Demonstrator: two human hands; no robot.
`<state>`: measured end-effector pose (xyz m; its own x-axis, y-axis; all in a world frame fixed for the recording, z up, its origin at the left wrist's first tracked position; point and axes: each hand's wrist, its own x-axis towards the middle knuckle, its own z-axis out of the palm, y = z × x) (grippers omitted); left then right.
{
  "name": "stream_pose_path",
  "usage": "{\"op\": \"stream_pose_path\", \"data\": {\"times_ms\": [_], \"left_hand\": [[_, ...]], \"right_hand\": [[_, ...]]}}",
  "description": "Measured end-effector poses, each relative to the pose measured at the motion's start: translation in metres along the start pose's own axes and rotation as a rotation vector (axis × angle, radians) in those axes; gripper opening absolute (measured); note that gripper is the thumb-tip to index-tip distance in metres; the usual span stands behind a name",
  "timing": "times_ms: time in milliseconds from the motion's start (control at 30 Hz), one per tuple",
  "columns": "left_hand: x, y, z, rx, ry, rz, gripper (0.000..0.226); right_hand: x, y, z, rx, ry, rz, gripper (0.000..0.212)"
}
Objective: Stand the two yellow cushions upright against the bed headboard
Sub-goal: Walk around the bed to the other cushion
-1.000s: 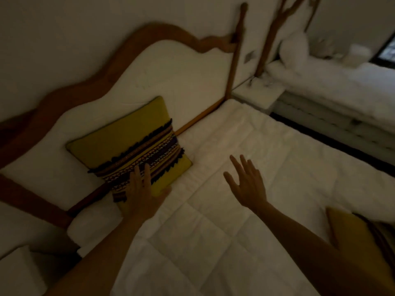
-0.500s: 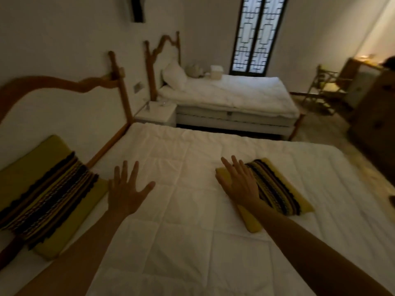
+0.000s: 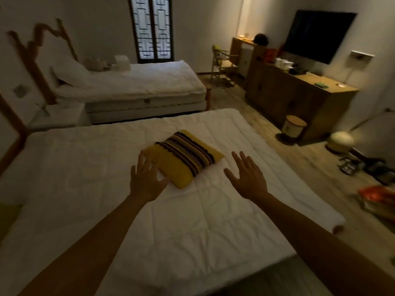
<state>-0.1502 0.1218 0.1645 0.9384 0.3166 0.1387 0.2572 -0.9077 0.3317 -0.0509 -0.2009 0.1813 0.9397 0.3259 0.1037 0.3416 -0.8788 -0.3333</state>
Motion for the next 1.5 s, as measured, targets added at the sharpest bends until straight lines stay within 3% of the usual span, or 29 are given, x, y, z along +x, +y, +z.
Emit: {"op": "stream_pose_path", "data": {"times_ms": [400,767,1133,1500], "left_hand": [[0.017,0.308,0.119,0.015,-0.188,0.372,0.103],[0.009,0.612,0.257,-0.053,-0.324,0.525,0.092],[0.109,0.863,0.369,-0.072,-0.313,0.676,0.081],[0.219,1.079,0.490,-0.034,-0.392,0.777,0.084]], "right_hand": [[-0.115,0.291,-0.085,0.076,0.055,0.370,0.079],[-0.183,0.568,-0.188,0.026,0.001,0.653,0.076],[-0.122,0.785,-0.250,-0.177,0.152,0.688,0.083],[-0.025,0.991,-0.302,-0.309,0.074,0.770,0.102]]}}
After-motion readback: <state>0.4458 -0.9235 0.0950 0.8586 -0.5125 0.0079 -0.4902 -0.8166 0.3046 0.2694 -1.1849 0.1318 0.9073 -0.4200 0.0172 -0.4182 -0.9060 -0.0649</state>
